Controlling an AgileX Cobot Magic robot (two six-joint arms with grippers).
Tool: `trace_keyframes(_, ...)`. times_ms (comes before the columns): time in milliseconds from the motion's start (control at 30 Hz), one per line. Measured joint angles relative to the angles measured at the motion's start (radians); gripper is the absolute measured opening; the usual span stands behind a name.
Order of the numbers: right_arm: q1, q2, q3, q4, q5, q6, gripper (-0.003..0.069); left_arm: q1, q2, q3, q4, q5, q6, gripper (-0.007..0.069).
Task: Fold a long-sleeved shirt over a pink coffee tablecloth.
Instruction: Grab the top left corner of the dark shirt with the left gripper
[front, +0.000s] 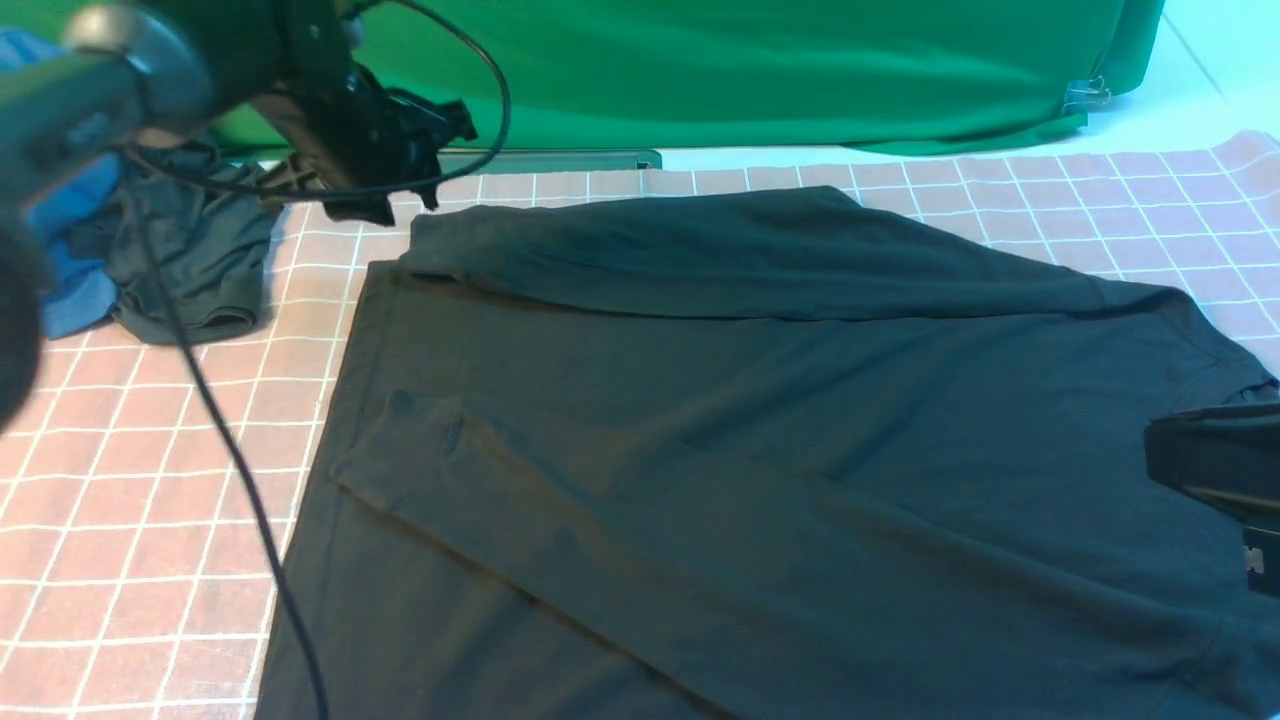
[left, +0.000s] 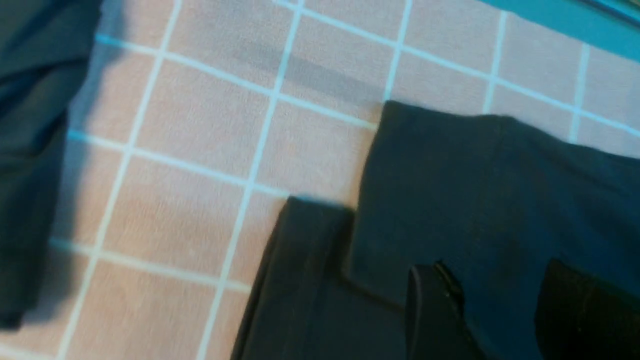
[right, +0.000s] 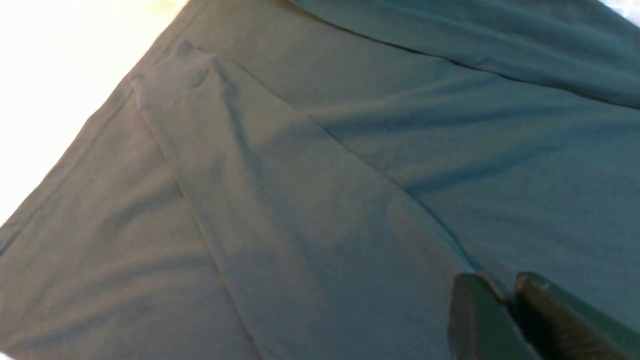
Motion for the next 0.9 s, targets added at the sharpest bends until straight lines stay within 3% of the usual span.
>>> trace_keyframes(167, 0.0, 0.0, 0.0, 0.0, 0.0, 0.0, 0.0141, 0.0, 0.108, -0.105, 0.048, 0.095, -0.037, 0.0366)
trace_keyframes(433, 0.0, 0.0, 0.0, 0.0, 0.0, 0.0, 0.0144, 0.0, 0.121, -0.119, 0.072, 0.076, -0.057, 0.0448)
trace_keyframes(667, 0.0, 0.0, 0.0, 0.001, 0.0, 0.003, 0.0144, 0.0, 0.146, -0.119, 0.044, 0.069, -0.053, 0.0438)
trace_keyframes(800, 0.0, 0.0, 0.0, 0.002, 0.0, 0.004, 0.0144, 0.0, 0.163, -0.122, 0.029, 0.073, -0.052, 0.04)
trace_keyframes(900, 0.0, 0.0, 0.0, 0.002, 0.0, 0.004, 0.0144, 0.001, 0.165, -0.124, 0.025, 0.074, -0.049, 0.0327)
